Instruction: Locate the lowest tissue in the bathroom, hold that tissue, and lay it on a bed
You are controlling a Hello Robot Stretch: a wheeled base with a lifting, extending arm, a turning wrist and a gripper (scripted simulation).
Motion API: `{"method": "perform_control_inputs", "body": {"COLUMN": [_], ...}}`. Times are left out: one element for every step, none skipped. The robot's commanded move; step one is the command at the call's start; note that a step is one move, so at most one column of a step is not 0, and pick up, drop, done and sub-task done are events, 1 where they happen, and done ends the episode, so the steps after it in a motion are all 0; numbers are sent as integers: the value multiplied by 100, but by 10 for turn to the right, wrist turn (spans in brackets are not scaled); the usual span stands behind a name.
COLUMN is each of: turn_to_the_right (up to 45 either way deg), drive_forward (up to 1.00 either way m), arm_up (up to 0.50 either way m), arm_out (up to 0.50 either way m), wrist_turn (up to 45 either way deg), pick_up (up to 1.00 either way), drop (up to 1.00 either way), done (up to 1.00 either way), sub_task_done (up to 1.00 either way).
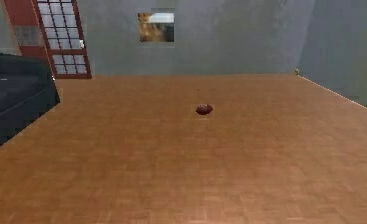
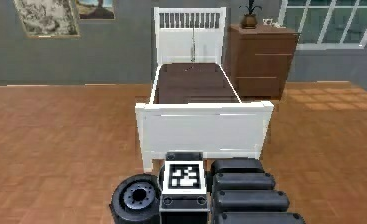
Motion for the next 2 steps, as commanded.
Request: {"method": "perform_control_inputs", "body": {"turn_to_the_right": [0,-450], "drive_forward": [45,0], "arm_up": [0,0], "arm_out": [0,0], "wrist_turn": [0,0], "pick_up": [0,0], "drop": [0,0], "done": [0,0], "sub_task_done": [0,0]}}
